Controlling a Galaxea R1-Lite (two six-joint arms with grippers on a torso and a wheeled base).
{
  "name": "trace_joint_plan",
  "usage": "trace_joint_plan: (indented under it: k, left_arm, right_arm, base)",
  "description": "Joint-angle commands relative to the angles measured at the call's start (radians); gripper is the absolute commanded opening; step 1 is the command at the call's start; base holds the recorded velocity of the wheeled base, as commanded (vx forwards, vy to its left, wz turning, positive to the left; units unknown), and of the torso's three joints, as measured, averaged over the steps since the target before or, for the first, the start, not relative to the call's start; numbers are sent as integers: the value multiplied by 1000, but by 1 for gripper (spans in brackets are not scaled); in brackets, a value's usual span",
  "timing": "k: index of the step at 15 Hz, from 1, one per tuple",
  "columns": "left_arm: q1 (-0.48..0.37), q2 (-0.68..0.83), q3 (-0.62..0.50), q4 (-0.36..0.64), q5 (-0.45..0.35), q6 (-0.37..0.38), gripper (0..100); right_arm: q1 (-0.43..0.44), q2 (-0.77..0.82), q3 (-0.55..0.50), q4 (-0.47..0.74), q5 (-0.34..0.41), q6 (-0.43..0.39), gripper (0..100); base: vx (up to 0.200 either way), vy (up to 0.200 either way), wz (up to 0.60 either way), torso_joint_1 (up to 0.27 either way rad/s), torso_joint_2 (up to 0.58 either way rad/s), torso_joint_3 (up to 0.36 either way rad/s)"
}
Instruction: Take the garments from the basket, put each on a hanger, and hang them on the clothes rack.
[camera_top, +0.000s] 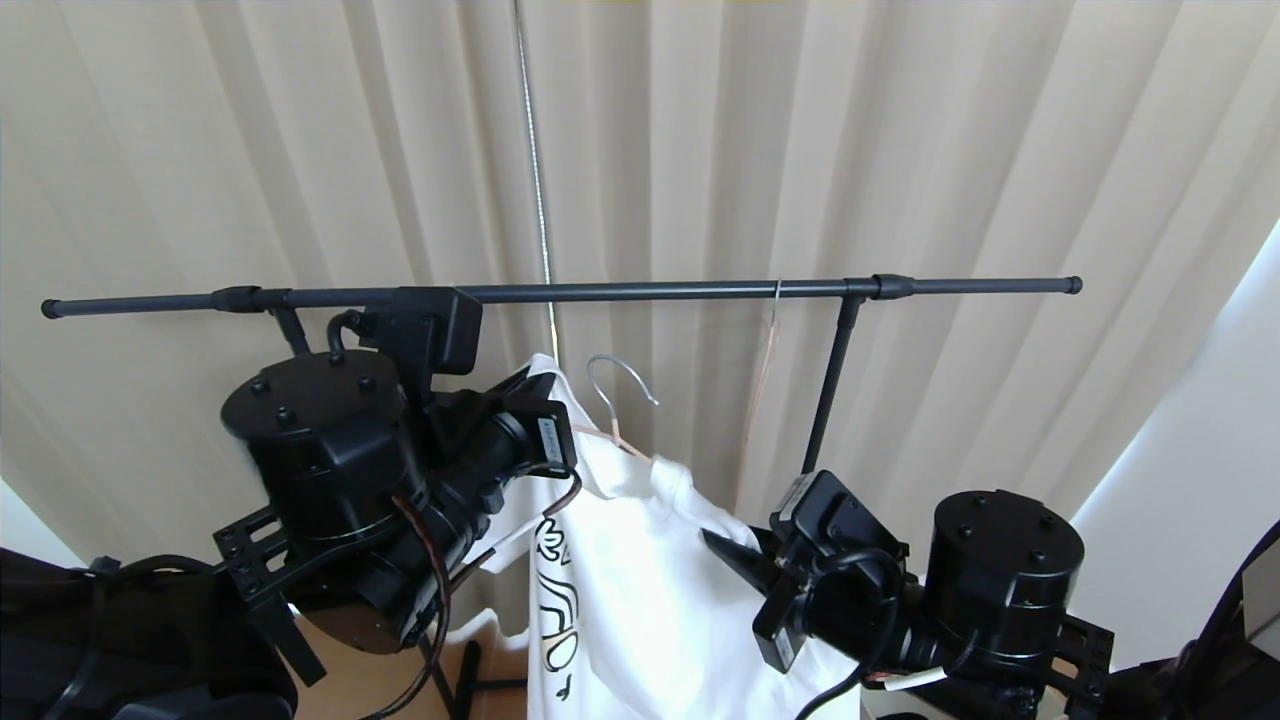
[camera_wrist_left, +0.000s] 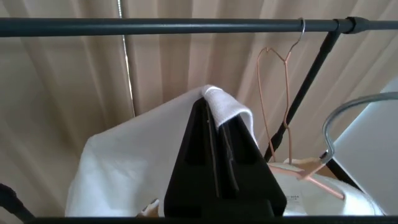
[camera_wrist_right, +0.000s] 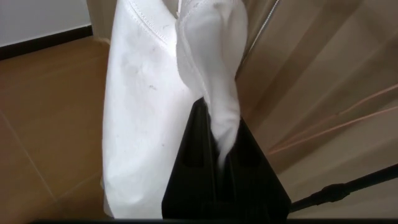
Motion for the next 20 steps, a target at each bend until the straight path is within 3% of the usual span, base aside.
trace_joint_plan:
  k: [1,4,20]
  left_arm:
    - [-17,-7,20,-1,-1,6,0]
    - [-28,-12,53,-1,-4,32,0]
    - [-74,24,121,-2,-10,50,0]
  right_arm:
    - [3,7,-9,-2,0,2,0]
    - [1,5,-16,-36,0,61,0]
    - [-2,-7,-20,-80,2,93,0]
  base:
    - [0,0,0,0,0,0]
    - [0,0,0,0,0,0]
    - [0,0,0,0,0,0]
